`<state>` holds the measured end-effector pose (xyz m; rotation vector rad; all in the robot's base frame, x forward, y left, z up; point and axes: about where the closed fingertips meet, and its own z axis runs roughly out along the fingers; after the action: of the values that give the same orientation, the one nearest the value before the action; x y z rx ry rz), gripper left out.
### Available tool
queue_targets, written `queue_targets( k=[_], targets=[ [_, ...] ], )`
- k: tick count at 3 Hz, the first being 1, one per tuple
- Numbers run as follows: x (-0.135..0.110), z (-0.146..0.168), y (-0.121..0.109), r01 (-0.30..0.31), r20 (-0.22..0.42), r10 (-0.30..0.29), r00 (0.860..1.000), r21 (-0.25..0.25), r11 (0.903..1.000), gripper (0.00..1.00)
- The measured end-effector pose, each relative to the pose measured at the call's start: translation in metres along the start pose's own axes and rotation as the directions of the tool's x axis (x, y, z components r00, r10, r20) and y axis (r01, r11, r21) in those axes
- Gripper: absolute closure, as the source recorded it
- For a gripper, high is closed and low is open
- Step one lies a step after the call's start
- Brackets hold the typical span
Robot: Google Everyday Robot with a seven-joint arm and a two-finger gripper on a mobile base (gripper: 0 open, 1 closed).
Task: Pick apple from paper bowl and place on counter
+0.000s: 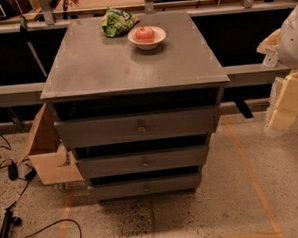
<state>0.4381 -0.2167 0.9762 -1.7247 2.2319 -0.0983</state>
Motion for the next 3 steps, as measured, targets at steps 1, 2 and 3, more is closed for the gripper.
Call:
queue_targets(
  k=[1,2,3],
  targets=[
    [0.000,0.000,0.000,0.000,0.000,0.000,1.000,0.000,1.0000,0.00],
    [-0.013,0.011,-0.031,-0.059,0.104,0.056,0.993,0.025,0.9980,0.00],
    [-0.046,0.043,-0.075,-0.150,0.280,0.143,0.949,0.003,0.9887,0.00]
  ],
)
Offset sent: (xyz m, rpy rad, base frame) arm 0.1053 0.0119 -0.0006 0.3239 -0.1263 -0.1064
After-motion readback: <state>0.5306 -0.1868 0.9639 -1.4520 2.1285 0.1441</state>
